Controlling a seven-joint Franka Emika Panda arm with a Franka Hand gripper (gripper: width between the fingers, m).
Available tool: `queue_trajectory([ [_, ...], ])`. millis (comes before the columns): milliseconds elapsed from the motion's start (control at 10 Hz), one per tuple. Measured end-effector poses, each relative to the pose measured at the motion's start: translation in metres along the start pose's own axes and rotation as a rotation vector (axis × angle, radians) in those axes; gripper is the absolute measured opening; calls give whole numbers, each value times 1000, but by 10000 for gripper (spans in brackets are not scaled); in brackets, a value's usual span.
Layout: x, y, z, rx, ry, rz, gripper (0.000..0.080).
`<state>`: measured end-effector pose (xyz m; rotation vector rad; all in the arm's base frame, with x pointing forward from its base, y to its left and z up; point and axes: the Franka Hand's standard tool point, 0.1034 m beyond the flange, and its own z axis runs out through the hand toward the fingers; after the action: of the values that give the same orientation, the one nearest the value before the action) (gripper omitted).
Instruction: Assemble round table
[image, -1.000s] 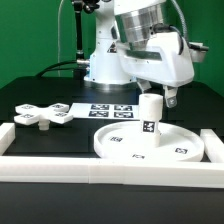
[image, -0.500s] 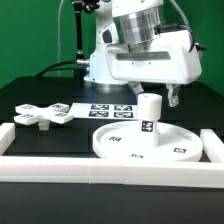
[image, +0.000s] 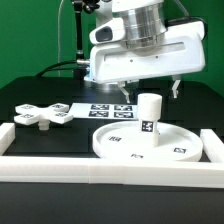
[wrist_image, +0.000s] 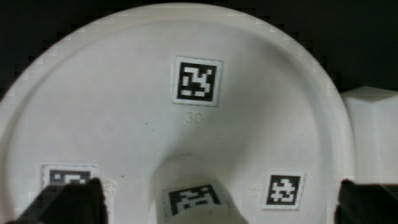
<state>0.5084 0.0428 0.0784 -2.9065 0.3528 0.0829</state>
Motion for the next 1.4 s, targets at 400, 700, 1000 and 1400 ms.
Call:
queue_trajectory([
  [400,-2,17,-1,-3,-4,-230,649],
  [700,6,73,-17,-3,15,-283,649],
  [1000,20,110,-28,-9,40,-259,649],
  [1400,25,112,-27,-33,73,-256,649],
])
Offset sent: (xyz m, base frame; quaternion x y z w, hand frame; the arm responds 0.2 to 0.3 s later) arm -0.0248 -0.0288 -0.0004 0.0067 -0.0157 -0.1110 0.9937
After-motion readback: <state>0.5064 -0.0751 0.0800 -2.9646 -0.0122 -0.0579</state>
